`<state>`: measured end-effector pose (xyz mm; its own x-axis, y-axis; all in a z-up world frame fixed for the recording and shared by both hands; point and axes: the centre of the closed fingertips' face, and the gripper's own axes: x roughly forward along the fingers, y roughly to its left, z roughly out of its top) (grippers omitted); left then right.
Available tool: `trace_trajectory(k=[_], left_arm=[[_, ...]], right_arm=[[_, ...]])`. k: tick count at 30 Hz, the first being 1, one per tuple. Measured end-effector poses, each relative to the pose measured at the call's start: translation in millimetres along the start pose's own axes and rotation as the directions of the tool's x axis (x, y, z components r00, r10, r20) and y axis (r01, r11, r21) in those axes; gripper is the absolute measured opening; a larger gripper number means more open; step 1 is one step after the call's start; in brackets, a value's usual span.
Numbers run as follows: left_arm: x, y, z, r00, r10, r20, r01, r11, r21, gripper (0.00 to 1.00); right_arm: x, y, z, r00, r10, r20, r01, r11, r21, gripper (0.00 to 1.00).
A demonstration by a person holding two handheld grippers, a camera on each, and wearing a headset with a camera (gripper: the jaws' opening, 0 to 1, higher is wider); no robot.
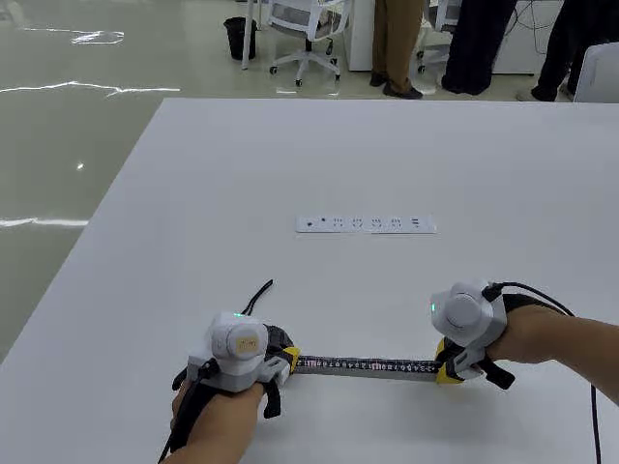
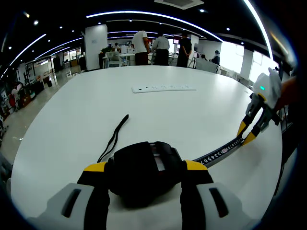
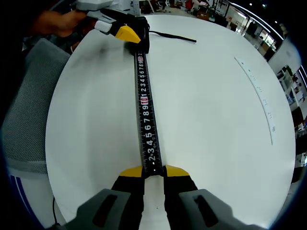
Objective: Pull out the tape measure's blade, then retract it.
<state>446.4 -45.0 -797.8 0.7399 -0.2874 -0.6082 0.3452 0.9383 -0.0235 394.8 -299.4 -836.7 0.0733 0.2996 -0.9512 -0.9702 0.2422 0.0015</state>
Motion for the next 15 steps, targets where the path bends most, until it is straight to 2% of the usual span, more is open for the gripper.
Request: trace_trajectory(k=[15], left_arm=[[0.2,-0.2,0.1,1.0,-0.003,-0.001,0.003,1.0,-0.008,0.55]], right_arm=[[1.6,-0.9,6.7,1.0,0.001,0.006,-0.001,1.0,0.01,0.15]])
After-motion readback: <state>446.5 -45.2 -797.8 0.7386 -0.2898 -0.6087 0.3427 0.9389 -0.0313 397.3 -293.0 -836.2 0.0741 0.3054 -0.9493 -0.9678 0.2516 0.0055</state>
